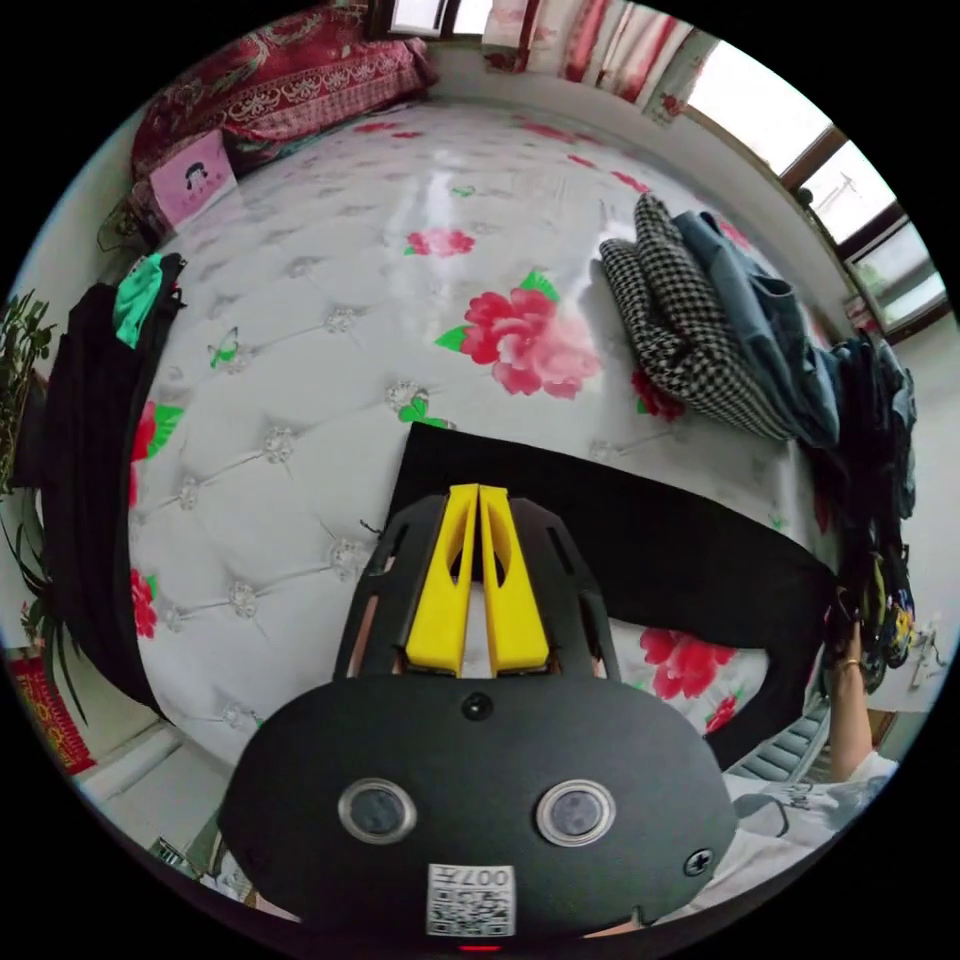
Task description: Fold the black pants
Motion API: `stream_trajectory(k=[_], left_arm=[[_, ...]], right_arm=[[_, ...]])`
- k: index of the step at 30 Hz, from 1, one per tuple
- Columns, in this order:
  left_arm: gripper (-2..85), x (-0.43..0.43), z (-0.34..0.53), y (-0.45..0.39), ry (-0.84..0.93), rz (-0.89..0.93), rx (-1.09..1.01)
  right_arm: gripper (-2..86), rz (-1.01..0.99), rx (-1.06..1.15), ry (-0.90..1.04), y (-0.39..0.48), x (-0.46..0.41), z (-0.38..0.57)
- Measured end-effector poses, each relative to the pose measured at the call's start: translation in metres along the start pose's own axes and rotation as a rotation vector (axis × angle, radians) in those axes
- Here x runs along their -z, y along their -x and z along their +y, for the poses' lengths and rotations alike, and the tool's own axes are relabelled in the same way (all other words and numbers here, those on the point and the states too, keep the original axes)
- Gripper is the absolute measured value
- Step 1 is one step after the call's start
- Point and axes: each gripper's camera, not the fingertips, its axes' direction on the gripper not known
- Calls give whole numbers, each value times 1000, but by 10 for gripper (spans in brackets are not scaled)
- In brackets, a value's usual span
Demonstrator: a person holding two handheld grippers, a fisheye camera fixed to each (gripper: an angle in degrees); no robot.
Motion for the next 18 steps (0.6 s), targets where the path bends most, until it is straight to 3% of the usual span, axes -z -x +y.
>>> stream_trajectory(k=[8,13,15,18], left_arm=[[5,68,166,61,-20,83,111],[48,87,310,136,-27,102,513],[55,90,342,151,-37,47,614],[76,80,368,170,-20,129,677]], right_arm=[[57,-282,-28,-4,-86,82,128],[81,-305,-215,61,-164,96,219],[89,-300,-246,73,-184,98,239],[99,-325,-252,84,-204,95,254]])
